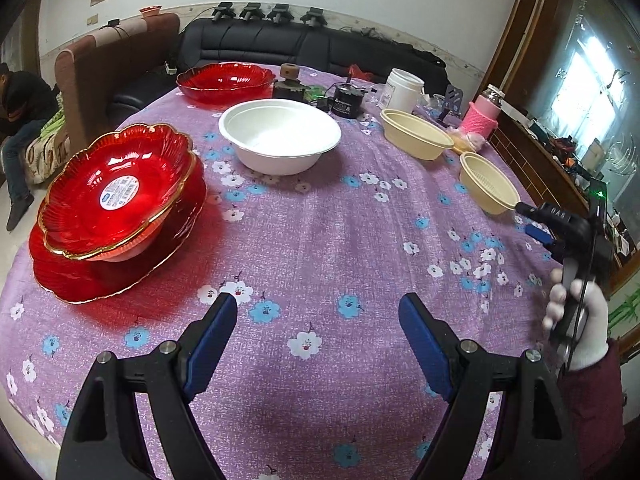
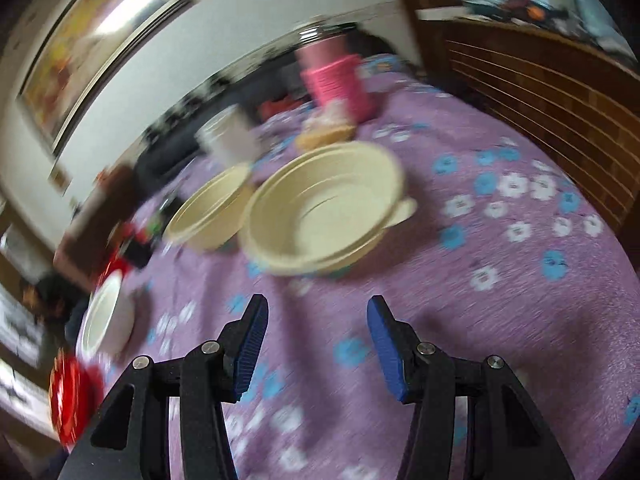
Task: Organize plates and bowls
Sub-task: 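Withdraw the open right tool from the stack, then grasp the rim of the cream plastic bowl with the right tool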
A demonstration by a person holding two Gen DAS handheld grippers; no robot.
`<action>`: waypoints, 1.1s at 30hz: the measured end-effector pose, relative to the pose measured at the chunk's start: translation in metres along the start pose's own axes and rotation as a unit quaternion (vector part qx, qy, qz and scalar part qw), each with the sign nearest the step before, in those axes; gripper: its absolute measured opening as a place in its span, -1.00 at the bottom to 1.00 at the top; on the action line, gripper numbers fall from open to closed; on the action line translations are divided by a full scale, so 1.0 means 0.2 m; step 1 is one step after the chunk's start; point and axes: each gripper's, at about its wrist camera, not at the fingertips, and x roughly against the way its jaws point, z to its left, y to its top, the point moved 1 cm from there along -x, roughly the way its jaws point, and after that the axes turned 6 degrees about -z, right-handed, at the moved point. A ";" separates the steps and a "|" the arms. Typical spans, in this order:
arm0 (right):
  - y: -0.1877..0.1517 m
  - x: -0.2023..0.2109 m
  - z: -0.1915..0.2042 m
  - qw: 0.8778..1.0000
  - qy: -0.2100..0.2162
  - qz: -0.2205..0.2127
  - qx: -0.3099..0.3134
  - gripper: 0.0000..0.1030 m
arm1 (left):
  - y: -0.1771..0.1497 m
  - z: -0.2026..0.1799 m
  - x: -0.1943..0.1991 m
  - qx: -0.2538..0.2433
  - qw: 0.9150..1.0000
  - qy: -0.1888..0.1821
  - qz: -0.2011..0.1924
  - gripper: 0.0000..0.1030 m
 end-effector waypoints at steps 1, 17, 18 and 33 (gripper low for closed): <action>0.03 -0.02 -0.04 1.000 -0.004 -0.004 -0.020 0.07 | 0.00 0.00 0.00 0.002 1.000 0.001 0.001 0.60; 0.21 -0.37 -0.24 0.988 0.017 0.064 -0.138 -0.60 | -0.02 -0.03 -0.02 -0.009 1.000 0.005 0.011 0.60; 0.20 -0.36 -0.23 0.987 0.024 0.067 -0.142 -0.63 | -0.01 -0.03 -0.02 -0.007 1.000 0.004 0.012 0.60; -0.09 -0.25 0.13 0.955 0.179 0.228 -0.067 -0.75 | -0.03 -0.06 -0.06 -0.004 1.000 -0.011 0.029 0.60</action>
